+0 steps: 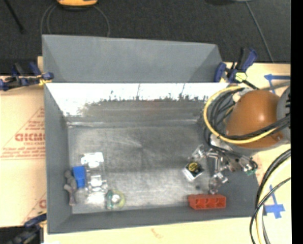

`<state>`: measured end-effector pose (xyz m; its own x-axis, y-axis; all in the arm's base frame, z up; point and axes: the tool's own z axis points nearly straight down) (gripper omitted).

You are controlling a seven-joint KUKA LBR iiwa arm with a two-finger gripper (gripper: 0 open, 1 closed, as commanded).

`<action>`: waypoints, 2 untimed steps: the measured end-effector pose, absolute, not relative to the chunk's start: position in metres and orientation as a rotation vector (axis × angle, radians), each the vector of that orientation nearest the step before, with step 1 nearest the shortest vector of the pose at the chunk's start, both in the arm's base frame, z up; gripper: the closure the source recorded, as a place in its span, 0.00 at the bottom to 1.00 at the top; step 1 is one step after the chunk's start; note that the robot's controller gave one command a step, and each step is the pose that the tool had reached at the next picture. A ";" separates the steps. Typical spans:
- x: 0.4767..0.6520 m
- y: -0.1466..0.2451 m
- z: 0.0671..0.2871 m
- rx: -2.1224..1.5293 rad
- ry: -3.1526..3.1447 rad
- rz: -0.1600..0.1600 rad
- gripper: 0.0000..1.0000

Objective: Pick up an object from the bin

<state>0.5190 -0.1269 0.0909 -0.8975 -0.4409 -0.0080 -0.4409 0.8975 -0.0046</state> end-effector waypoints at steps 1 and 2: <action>0.541 -0.110 0.077 -0.787 3.030 -0.008 0.00; 0.541 -0.110 0.079 -0.781 3.030 -0.007 1.00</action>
Offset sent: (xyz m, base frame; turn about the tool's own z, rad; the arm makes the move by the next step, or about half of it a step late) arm 0.0192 0.0183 -0.0152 -0.0555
